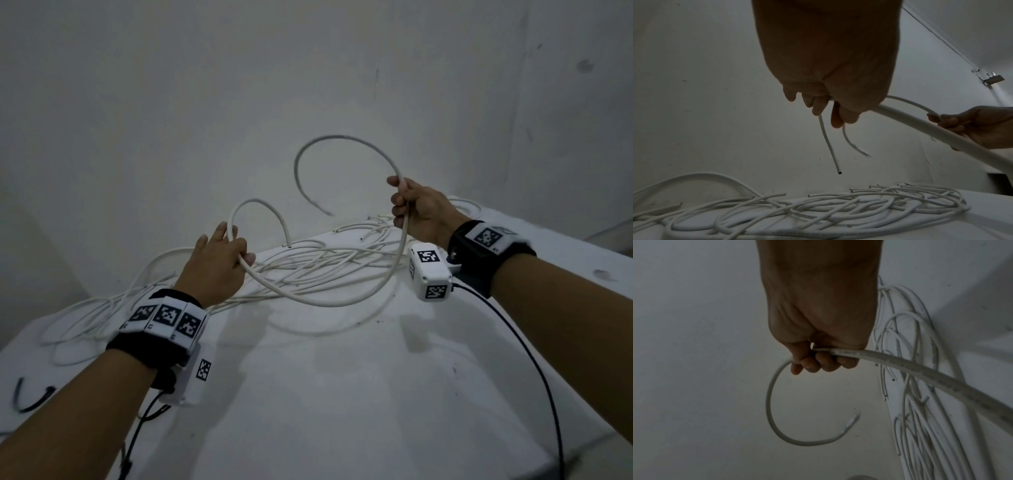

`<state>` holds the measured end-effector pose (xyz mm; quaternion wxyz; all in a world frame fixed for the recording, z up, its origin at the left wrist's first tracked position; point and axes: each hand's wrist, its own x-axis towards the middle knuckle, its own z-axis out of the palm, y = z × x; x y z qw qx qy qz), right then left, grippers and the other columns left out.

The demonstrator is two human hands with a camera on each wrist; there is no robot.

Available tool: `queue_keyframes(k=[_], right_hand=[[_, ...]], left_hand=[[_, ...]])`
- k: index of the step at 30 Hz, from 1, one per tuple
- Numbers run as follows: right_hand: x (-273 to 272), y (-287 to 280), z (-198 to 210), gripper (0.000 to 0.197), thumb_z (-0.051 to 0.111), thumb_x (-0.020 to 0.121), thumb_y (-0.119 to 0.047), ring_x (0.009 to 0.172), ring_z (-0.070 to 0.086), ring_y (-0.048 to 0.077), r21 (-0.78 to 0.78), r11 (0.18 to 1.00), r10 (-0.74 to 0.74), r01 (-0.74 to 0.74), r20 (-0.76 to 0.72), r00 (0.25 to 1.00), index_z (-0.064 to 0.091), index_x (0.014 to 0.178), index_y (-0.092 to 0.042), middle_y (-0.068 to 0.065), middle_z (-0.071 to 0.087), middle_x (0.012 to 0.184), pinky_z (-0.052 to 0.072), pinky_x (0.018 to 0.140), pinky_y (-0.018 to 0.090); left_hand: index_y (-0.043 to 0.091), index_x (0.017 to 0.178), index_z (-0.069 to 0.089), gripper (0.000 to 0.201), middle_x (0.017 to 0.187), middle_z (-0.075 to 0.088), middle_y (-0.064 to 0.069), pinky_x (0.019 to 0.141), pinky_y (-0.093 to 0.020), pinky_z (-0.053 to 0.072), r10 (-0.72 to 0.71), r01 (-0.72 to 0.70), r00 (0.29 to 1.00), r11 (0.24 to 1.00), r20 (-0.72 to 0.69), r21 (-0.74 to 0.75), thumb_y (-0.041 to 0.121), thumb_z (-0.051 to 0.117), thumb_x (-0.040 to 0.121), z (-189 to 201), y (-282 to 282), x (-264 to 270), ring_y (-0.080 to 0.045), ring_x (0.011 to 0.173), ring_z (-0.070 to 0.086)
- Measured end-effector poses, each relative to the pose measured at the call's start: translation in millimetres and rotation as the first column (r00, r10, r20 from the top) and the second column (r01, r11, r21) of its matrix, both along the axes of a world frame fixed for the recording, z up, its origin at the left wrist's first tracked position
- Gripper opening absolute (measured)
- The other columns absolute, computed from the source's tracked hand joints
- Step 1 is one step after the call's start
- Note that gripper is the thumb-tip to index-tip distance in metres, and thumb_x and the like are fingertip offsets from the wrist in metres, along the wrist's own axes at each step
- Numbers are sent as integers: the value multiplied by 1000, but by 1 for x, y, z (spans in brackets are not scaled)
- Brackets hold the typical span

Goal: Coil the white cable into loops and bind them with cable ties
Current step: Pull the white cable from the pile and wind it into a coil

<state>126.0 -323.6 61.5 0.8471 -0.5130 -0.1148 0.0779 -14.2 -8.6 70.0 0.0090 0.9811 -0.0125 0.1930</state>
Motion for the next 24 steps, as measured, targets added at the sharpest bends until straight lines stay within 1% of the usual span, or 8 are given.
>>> queue_keyframes(k=[4,8,11,13,15,18,21,24], right_hand=[[-12,-9,23,21,35,101,-11,50,39,9,-39,999,38,-36,48,998,53,108,-17,-4,49,56,34,49,19],[-29,-27,50,30,37,100,-6,56,46,13,-92,996,20,-14,70,997,42,123,-24,5,52,69,40,52,24],[-43,-45,67,21,40,101,-21,62,52,14,-219,976,30,4,153,988,58,107,-12,4,59,69,43,51,22],[-52,-59,81,34,39,100,-40,61,59,13,-273,961,9,43,188,982,59,103,-12,2,64,67,43,53,22],[-63,-75,94,46,37,96,-53,62,62,15,-298,954,17,47,210,977,57,104,-12,4,68,69,43,54,23],[-88,-98,107,47,44,86,-55,70,65,17,-350,935,143,-49,249,958,55,102,-13,7,70,80,45,55,22],[-112,-108,102,27,54,92,-31,65,63,16,-621,768,154,156,415,897,61,102,-7,10,69,76,43,53,22],[-123,-105,85,31,53,96,-28,44,53,10,-736,455,90,501,598,797,68,76,-9,-3,60,46,42,52,19]], left_hand=[[6,85,56,22,95,56,-15,90,-44,30,-27,33,993,998,113,-58,21,46,98,5,-5,-3,-35,111,47],[5,99,59,37,144,36,-29,111,-52,18,58,-45,996,980,66,-192,27,30,102,16,-17,-3,-37,142,19],[8,100,58,24,155,27,-18,116,-40,14,-6,48,996,888,91,-458,18,36,103,31,-36,-12,-27,147,14],[9,99,63,25,127,57,-15,99,-36,35,-11,107,988,764,154,-637,17,39,102,42,-46,-20,-29,125,45],[9,88,67,30,92,64,-7,82,-32,38,-4,145,981,673,192,-726,21,43,101,53,-51,-25,-28,100,54],[4,69,69,48,78,72,-10,96,-42,41,33,134,982,567,185,-813,30,42,100,68,-55,-28,-25,91,58],[7,64,55,45,46,62,-5,90,-46,46,48,143,982,453,184,-880,31,42,100,76,-68,-37,-33,79,63],[6,82,51,34,52,57,-7,59,-36,50,22,140,986,406,163,-903,37,51,96,76,-85,-51,-29,54,58]])
